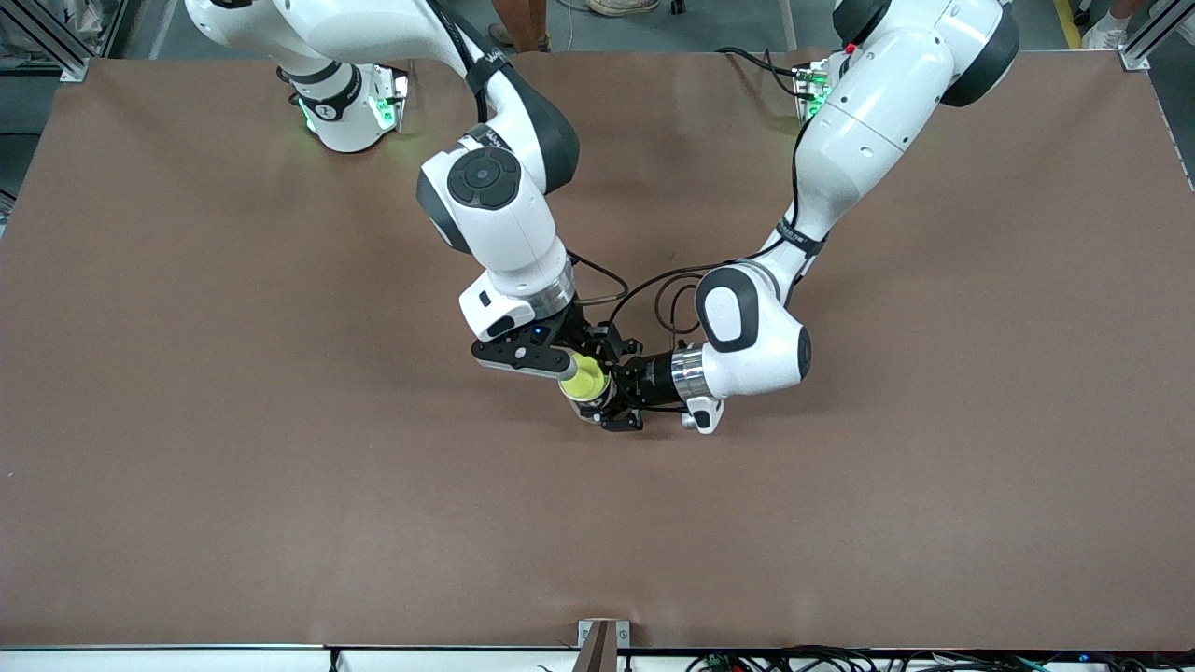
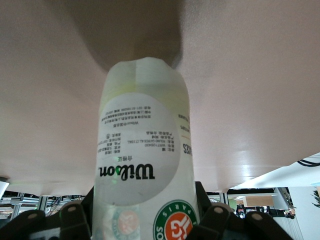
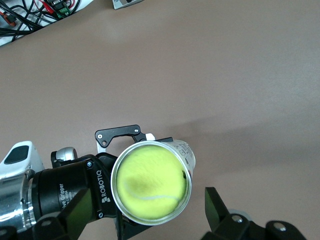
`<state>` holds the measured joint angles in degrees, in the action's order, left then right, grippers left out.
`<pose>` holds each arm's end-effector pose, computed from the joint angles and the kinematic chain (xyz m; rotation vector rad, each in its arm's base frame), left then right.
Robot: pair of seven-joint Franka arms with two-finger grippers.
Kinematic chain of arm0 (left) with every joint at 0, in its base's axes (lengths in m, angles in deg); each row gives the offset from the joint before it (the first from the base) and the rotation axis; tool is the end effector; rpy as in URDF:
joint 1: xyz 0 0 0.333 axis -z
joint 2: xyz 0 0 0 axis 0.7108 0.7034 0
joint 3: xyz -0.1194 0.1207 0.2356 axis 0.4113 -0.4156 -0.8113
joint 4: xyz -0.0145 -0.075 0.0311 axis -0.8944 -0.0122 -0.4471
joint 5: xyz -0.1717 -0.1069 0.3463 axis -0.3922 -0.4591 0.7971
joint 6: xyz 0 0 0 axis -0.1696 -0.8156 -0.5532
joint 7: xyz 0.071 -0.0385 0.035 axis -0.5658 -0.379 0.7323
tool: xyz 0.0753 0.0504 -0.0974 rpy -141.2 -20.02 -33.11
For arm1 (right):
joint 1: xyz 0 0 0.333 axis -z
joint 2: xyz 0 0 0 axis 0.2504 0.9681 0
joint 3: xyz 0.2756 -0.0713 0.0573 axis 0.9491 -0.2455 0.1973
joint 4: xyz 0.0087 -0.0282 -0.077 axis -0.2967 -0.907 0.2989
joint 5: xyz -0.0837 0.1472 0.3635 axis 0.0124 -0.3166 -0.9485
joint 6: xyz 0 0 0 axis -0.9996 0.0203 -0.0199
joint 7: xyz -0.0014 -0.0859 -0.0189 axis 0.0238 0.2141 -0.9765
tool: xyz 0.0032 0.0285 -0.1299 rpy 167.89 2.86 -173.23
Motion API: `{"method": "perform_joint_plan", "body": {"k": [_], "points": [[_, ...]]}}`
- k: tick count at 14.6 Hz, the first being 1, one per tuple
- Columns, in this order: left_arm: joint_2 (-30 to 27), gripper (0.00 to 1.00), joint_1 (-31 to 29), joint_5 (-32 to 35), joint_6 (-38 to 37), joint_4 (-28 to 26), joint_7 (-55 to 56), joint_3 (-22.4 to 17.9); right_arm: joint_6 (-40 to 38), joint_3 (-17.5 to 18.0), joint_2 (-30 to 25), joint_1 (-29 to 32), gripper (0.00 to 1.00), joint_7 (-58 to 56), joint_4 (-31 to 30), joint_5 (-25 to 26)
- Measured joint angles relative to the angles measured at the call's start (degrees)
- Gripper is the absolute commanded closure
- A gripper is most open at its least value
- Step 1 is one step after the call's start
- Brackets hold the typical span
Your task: Insert tennis ball vertically with right arm
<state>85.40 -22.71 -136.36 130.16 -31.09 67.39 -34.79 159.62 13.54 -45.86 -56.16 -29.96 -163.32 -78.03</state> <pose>0.5957 -0.4358 0.1613 1.6538 1.5746 -0.8525 0.5832 0.4633 0.3639 -2.8757 0.3893 -0.2914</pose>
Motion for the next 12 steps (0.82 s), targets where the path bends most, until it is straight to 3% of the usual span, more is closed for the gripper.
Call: {"method": "perform_joint_plan", "body": {"k": [5,8,12], "points": [[0.0,0.27,0.0,0.0,0.0,0.0,0.0,0.0,-1.7,-0.7,-0.3,0.1,0.0,0.0,1.1,0.0],[0.0,0.26,0.0,0.0,0.0,-0.1,0.0,0.0,-10.9,-1.4,-2.9,0.4,0.0,0.0,2.1,0.0],[0.0,0.26,0.0,-0.5,0.0,-0.3,0.0,0.0,-27.7,-1.8,-10.2,3.8,0.0,-4.4,2.4,0.1]]}}
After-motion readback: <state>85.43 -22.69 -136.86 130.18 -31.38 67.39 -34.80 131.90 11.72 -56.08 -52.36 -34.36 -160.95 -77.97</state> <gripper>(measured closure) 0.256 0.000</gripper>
